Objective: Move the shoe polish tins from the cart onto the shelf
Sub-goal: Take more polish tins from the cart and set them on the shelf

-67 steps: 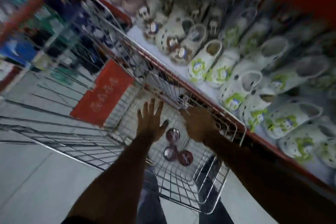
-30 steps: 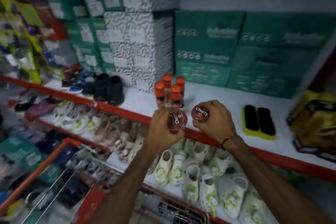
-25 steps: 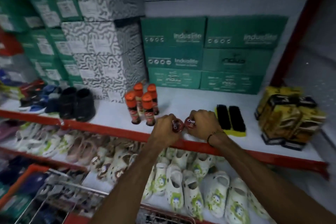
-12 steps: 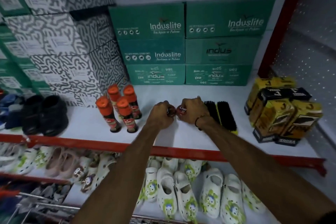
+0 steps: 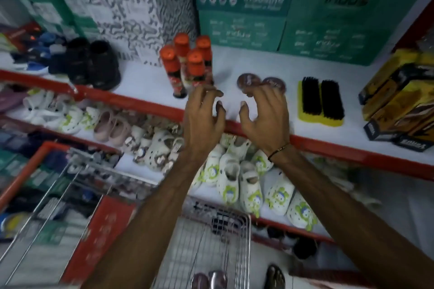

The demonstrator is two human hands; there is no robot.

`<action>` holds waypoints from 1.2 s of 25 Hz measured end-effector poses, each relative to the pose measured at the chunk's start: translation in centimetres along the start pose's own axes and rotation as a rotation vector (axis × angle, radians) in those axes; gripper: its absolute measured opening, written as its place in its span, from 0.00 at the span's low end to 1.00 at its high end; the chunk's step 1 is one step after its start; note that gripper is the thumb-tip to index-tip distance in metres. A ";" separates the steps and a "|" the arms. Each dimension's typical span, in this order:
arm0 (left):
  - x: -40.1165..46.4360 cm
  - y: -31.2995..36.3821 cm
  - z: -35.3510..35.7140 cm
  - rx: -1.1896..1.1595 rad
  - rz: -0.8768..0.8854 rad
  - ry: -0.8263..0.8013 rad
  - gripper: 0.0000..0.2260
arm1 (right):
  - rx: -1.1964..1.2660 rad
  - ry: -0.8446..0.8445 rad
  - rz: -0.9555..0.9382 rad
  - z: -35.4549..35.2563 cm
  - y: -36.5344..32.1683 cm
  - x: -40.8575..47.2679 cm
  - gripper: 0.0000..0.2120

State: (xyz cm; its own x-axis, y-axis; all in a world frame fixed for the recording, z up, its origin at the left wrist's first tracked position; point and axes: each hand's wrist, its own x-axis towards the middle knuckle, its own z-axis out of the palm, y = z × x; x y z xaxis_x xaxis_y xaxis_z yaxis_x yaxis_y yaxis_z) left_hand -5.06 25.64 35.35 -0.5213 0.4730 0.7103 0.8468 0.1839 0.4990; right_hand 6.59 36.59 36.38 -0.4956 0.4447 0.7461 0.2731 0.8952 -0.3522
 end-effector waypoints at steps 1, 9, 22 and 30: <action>-2.5 -1.1 -1.1 0.021 -0.025 0.029 0.09 | 0.028 -0.003 -0.032 0.8 -1.3 -2.2 0.10; -30.7 -12.3 -2.9 0.274 -0.689 -0.764 0.27 | 0.118 -1.160 0.075 10.4 -5.5 -28.8 0.20; -53.5 -15.2 5.2 0.386 -0.863 -1.414 0.32 | -0.318 -1.736 0.068 18.4 -2.6 -51.7 0.32; -42.0 -17.8 -4.2 0.349 -0.946 -1.005 0.29 | -0.158 -1.426 0.068 18.2 -5.9 -37.7 0.39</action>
State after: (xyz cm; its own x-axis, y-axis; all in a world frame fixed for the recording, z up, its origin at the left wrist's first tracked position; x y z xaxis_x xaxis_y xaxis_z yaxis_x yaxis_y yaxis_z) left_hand 1.29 -1.14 -1.28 -0.7258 0.4276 -0.5388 0.2867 0.9001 0.3282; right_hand 8.64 15.09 0.03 -0.8405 0.2196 -0.4952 0.3693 0.9011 -0.2271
